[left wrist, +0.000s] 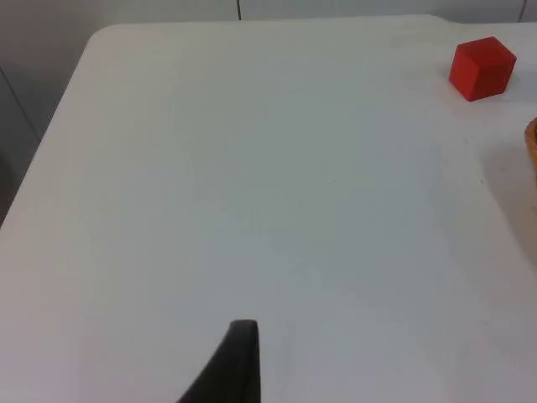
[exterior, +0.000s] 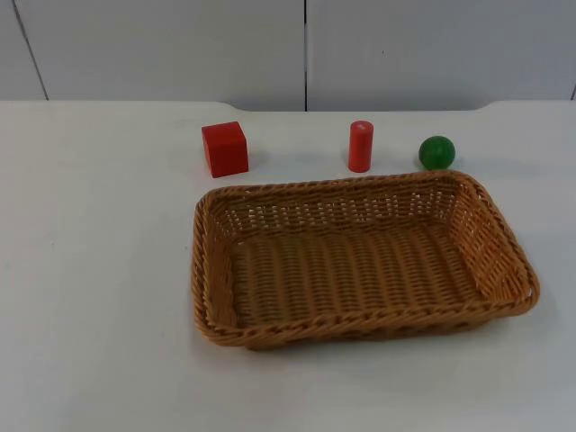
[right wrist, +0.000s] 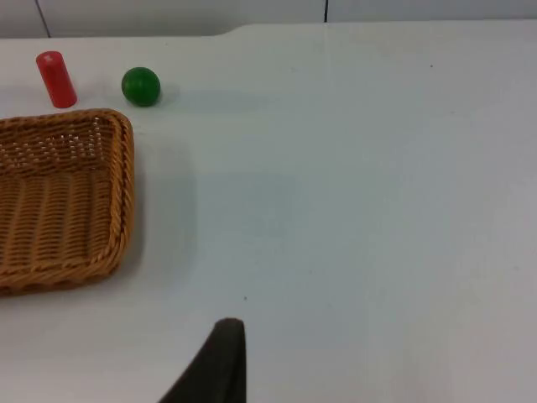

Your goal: Pick up the basket with the left hand and place the object to the left of the red cylinder into the basket with the right hand.

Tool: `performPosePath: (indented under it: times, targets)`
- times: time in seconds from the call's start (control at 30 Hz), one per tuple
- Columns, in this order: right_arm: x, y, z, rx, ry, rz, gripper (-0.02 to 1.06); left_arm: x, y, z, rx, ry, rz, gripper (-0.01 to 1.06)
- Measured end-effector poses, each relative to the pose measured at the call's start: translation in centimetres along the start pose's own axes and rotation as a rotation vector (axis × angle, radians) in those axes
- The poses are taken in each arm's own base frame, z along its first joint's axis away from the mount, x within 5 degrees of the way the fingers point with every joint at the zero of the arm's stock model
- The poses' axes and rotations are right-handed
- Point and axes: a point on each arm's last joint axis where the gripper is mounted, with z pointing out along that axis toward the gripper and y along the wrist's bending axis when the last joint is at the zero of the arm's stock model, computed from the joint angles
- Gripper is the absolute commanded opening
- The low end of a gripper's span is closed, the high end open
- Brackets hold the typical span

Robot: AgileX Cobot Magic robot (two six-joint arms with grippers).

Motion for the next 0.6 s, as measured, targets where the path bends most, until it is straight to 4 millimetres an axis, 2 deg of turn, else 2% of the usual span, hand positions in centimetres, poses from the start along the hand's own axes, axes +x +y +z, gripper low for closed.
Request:
performPosePath:
  times: [0.1,0.23,0.37,0.4,0.57,0.6]
  targets:
    - [0.0,0.0,0.0,0.000,0.000,0.000,1.05,0.0,0.0,0.0,0.000,0.000,0.000,1.05]
    - [-1.0,0.0,-0.1,0.000,0.009,-0.001,1.05,-0.7,-0.1,0.2,0.015,0.024,-0.008,1.05]
    - [-3.7,0.0,0.5,-0.002,0.033,-0.005,1.05,-2.5,-0.3,1.2,0.036,0.089,-0.023,1.05]
    - [-3.7,0.0,0.5,-0.002,0.033,-0.005,1.05,-2.5,-0.3,1.2,0.036,0.089,-0.023,1.05]
    - [-7.3,0.2,2.4,-0.004,0.076,-0.011,1.05,-5.3,-0.6,3.0,0.067,0.124,-0.051,1.05]
    - [-7.3,0.2,2.4,-0.004,0.076,-0.011,1.05,-5.3,-0.6,3.0,0.067,0.124,-0.051,1.05]
